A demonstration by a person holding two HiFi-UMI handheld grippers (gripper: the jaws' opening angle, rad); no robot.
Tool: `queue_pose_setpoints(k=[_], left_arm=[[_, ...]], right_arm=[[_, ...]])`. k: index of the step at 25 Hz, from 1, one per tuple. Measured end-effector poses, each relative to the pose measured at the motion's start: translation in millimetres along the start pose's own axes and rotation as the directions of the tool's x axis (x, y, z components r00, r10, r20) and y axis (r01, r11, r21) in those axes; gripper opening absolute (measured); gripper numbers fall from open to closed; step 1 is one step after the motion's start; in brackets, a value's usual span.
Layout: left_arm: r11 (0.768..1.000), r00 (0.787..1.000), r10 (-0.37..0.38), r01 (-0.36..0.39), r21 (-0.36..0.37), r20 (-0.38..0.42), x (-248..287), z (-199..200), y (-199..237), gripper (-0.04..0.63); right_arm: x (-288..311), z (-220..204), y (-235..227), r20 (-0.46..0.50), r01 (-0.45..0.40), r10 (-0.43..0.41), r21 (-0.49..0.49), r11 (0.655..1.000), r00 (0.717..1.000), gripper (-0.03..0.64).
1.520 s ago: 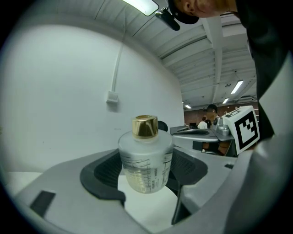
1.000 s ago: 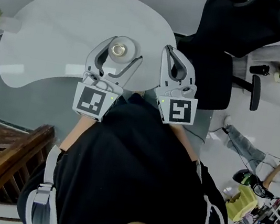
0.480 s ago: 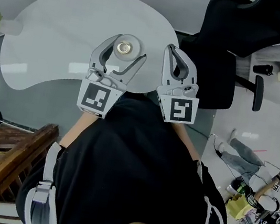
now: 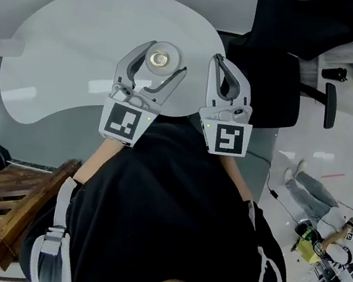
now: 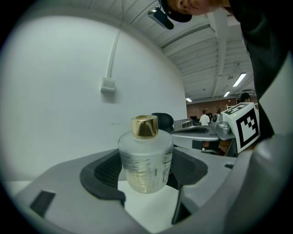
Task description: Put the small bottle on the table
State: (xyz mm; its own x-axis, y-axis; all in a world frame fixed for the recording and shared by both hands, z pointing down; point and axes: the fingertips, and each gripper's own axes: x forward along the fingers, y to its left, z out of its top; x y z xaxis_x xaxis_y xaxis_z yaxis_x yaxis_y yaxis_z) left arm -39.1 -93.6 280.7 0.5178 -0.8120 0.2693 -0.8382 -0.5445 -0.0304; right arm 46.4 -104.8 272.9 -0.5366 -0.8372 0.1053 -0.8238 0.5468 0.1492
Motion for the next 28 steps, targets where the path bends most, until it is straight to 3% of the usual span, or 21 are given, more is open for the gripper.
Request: queue_pose_setpoints(k=[15, 28], left_arm=[[0.996, 0.995, -0.089, 0.089, 0.009, -0.046, 31, -31, -7, 0.328], [0.989, 0.986, -0.147, 0.147, 0.003, -0.079, 54, -75, -7, 0.328]], right_arm=[[2, -38, -3, -0.052, 0.050, -0.047, 0.053, 0.997, 0.998, 0.023], [17, -73, 6, -0.068, 0.034, -0.032, 0.029, 0.999, 0.997, 0.023]])
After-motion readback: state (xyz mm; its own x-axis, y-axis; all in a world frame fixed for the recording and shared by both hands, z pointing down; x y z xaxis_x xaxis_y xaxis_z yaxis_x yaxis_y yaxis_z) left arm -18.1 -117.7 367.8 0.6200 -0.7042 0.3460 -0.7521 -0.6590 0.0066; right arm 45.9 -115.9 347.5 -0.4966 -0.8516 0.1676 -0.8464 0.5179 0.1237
